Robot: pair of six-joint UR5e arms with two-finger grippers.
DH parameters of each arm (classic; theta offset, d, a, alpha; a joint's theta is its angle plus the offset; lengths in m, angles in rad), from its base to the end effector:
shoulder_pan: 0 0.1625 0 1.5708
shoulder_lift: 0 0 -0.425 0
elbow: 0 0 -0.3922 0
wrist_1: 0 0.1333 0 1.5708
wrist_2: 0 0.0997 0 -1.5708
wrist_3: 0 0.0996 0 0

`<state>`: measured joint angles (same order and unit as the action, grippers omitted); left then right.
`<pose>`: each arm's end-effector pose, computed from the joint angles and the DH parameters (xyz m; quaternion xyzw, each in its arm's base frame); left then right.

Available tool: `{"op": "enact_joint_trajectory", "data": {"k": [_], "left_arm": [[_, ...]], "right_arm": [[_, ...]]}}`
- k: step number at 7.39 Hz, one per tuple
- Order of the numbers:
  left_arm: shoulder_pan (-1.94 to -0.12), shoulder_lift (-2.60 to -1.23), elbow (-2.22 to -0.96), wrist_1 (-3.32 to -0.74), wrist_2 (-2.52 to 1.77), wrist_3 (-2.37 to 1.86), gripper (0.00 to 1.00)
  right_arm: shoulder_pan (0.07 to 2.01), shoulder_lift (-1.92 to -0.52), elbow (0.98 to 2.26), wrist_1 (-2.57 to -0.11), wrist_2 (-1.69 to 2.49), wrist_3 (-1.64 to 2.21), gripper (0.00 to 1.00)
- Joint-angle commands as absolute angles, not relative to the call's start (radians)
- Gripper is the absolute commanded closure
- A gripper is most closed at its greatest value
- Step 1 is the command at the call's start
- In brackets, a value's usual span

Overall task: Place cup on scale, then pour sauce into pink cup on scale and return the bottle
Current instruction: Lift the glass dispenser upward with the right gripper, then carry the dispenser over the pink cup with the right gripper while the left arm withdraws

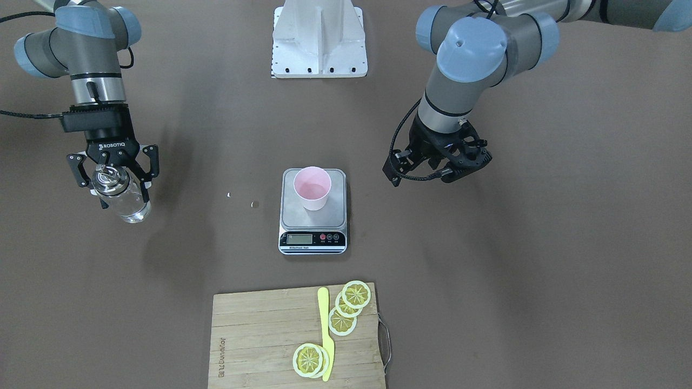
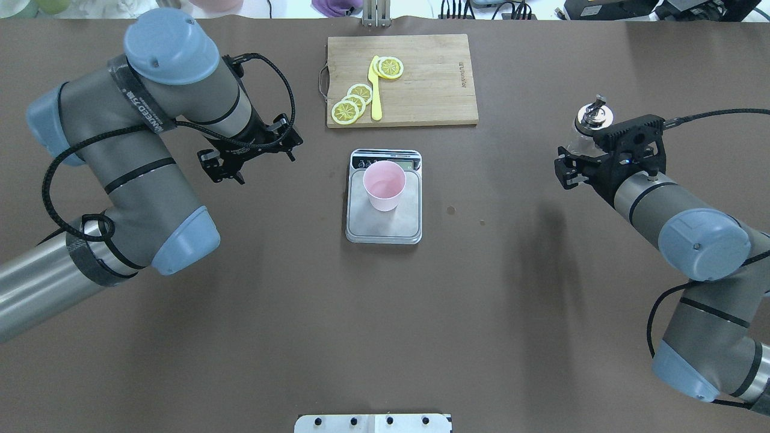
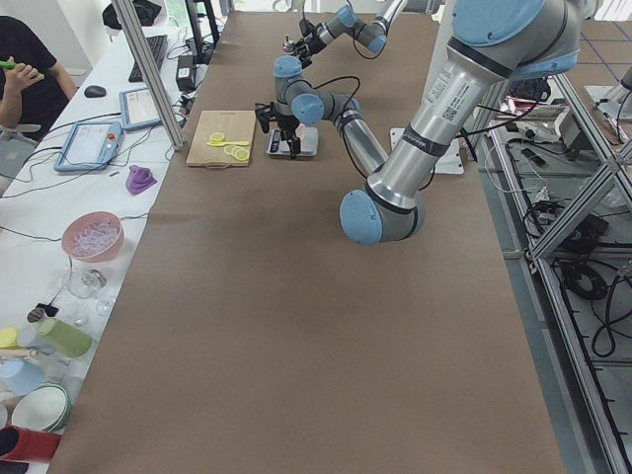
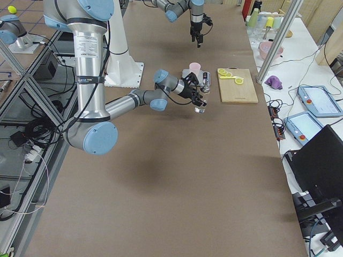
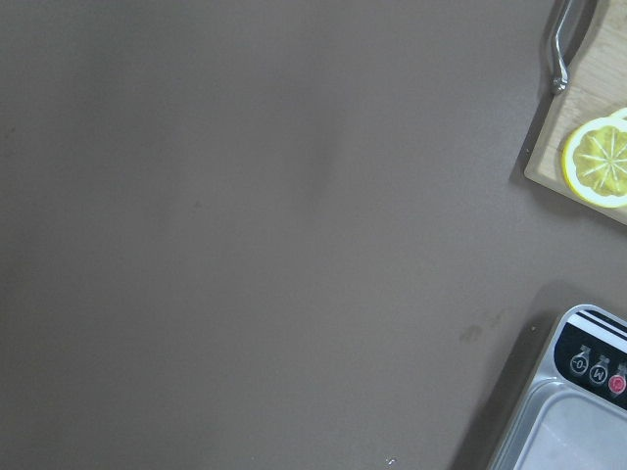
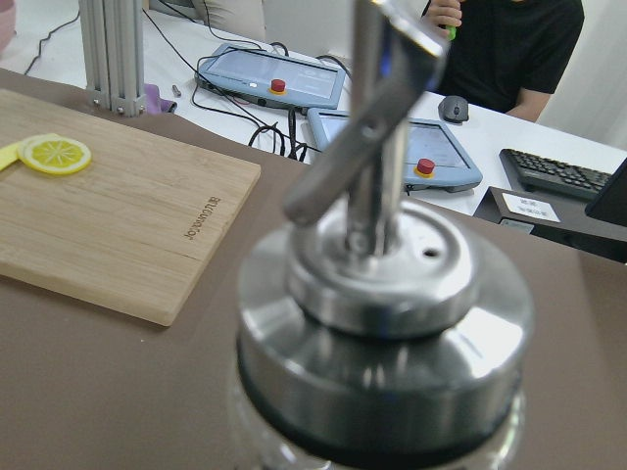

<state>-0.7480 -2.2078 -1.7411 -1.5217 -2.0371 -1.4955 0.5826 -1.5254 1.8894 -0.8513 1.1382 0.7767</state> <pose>0.4218 -0.5121 0.2169 -0.0526 0.4159 -0.2176 0.8814 -0.3315 -0.4281 0.4017 0.4619 -0.2721 0.0217 0.8438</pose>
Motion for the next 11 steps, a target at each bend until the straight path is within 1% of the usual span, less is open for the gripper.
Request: {"op": "enact_joint_trajectory", "data": {"k": [1, 2, 3, 4, 5, 8, 11], "left_arm": [[-0.758, -2.207, -1.743, -1.520, -2.036, -1.479, 0.02], [-0.770, -2.207, -1.744, -1.513, -2.037, -1.426, 0.02], [-0.790, -2.191, -1.746, -1.513, -2.043, -1.402, 0.02], [-0.810, -2.174, -1.749, -1.514, -2.046, -1.370, 0.02], [-0.830, -2.157, -1.749, -1.513, -2.048, -1.332, 0.02], [-0.879, -2.103, -1.749, -1.512, -2.048, -1.231, 0.02], [-0.946, -2.037, -1.753, -1.511, -2.049, -1.122, 0.02]], "right_arm": [[0.575, -1.491, 1.943, -1.047, 1.062, 0.686, 1.00], [0.533, -1.453, 1.974, -1.169, 0.986, 0.686, 1.00], [0.488, -1.386, 1.989, -1.287, 0.926, 0.686, 1.00], [0.444, -1.347, 1.993, -1.337, 0.858, 0.689, 1.00], [0.419, -1.329, 1.994, -1.347, 0.836, 0.689, 1.00], [0.326, -1.289, 1.988, -1.514, 0.686, 0.661, 1.00], [0.273, -1.218, 1.970, -1.667, 0.601, 0.661, 1.00]]}}
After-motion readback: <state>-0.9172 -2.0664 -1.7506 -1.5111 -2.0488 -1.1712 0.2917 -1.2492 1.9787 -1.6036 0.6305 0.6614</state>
